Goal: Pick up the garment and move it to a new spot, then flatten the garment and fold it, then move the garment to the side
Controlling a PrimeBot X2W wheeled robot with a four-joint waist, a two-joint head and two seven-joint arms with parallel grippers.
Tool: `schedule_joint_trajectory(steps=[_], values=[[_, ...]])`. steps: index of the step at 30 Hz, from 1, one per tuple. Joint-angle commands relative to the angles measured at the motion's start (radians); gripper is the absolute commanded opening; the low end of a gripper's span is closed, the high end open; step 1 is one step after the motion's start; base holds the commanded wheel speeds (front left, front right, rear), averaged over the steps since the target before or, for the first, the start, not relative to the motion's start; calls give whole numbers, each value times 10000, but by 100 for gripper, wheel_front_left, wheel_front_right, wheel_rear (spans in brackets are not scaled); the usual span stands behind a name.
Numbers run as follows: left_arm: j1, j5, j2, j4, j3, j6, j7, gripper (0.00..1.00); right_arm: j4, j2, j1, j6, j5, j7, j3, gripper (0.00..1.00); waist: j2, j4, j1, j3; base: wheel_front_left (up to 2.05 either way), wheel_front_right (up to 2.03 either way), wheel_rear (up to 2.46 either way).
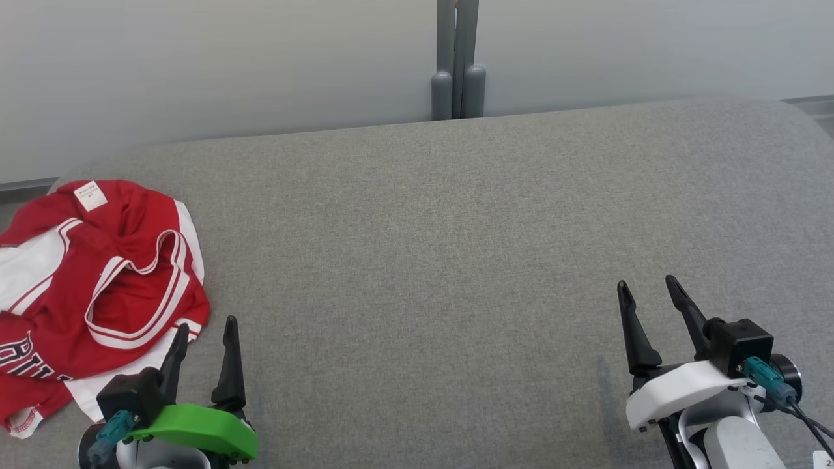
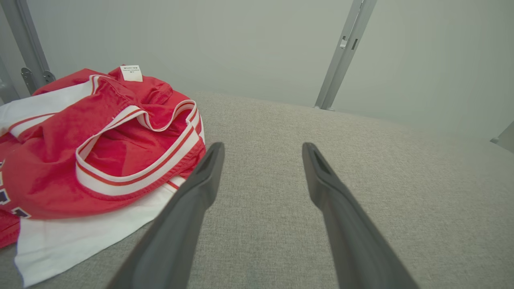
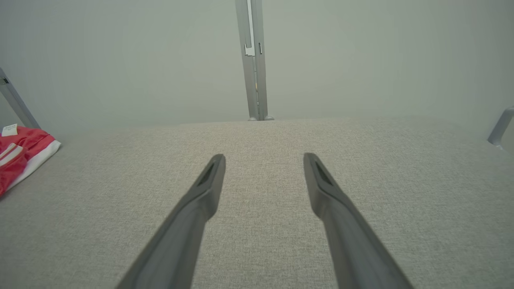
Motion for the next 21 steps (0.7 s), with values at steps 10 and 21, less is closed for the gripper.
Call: schedule_joint_trajectory(steps=[10,21], values=[[22,750,129,27,-90,-36,-247,100,-29,-21,-145,4,-907,-248,74,100,0,-85,0,59,0,0,0],[2,1187,147,105,-181,-40,-394,100,-33,6,-91,4,-1375,-386,103,100,0,-76,0,52,0,0,0]])
